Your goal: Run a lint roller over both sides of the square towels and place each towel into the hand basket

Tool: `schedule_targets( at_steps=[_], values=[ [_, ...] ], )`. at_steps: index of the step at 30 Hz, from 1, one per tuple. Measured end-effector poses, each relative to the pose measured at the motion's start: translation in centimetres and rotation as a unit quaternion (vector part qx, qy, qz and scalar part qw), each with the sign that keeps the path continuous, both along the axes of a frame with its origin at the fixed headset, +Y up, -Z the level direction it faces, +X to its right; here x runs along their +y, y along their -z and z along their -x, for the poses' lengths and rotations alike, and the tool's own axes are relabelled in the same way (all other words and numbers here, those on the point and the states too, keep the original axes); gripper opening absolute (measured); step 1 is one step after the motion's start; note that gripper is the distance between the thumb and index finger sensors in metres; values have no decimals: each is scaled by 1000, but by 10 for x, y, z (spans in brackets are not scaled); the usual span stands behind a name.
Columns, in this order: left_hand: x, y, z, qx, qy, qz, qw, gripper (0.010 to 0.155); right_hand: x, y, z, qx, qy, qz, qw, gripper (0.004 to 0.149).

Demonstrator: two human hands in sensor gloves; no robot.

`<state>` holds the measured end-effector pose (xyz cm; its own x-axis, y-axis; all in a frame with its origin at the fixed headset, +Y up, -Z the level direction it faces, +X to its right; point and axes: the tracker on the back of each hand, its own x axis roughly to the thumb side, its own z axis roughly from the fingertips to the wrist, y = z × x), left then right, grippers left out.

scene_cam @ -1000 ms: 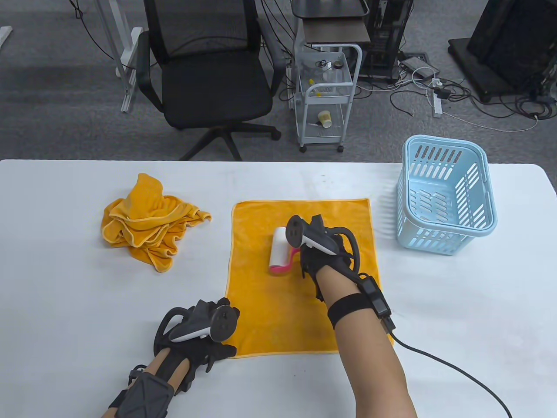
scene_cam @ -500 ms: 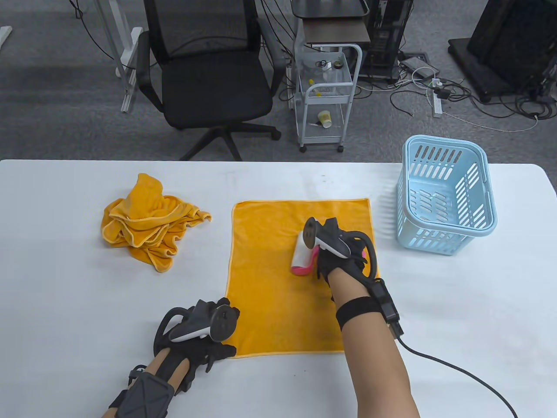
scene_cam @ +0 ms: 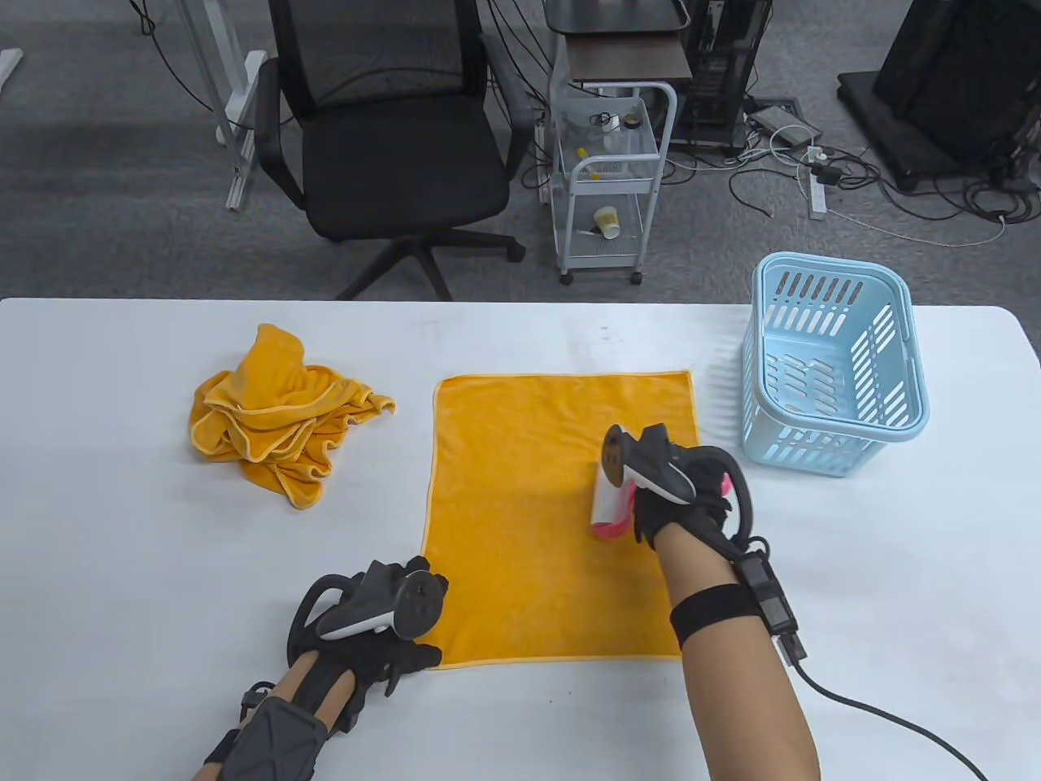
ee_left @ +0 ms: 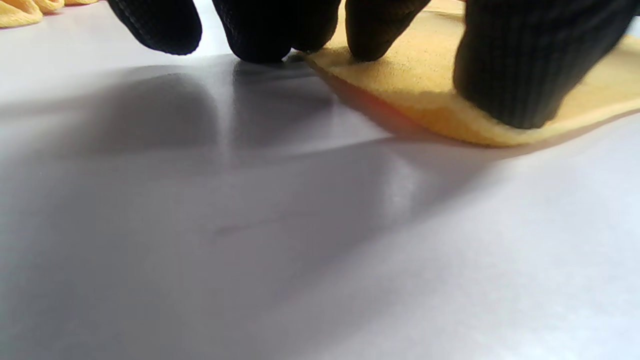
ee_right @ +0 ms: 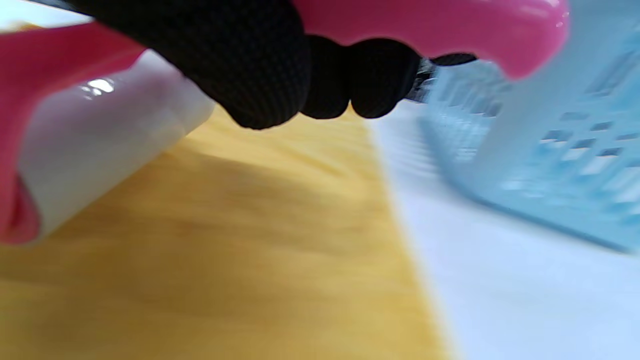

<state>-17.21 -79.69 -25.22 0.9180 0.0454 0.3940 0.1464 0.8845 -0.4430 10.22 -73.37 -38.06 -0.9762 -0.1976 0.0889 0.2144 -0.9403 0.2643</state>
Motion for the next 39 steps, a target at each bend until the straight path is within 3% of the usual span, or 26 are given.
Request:
schedule_targets(
  at_steps=[5, 8, 12, 20, 23, 27, 30, 34, 39],
  values=[
    [0, 0, 0, 0, -1, 0, 1000, 83, -13, -14, 61, 77, 51, 5, 996, 54],
    [0, 0, 0, 1, -1, 0, 1000, 83, -20, -18, 64, 87, 27, 6, 996, 54],
    [0, 0, 0, 2, -2, 1, 1000, 83, -18, -15, 28, 49, -2, 4, 999, 52],
    [0, 0, 0, -1, 3, -1, 1000, 83, -7, -20, -97, -72, -150, -11, 986, 51],
    [0, 0, -1, -2, 4, -2, 1000, 83, -5, -26, -108, -68, -141, -24, 987, 52],
    [0, 0, -1, -1, 4, -1, 1000, 83, 0, -41, -73, 4, -68, -44, 997, 54],
    [0, 0, -1, -1, 3, -1, 1000, 83, 0, -64, -14, 95, 42, -8, 995, 57],
    [0, -1, 0, 0, 1, 0, 1000, 83, -12, -89, 43, 182, 45, 13, 982, 60],
    [0, -1, 0, 2, 0, 0, 1000, 83, -23, -91, 43, 172, 46, 16, 984, 60]
  ],
)
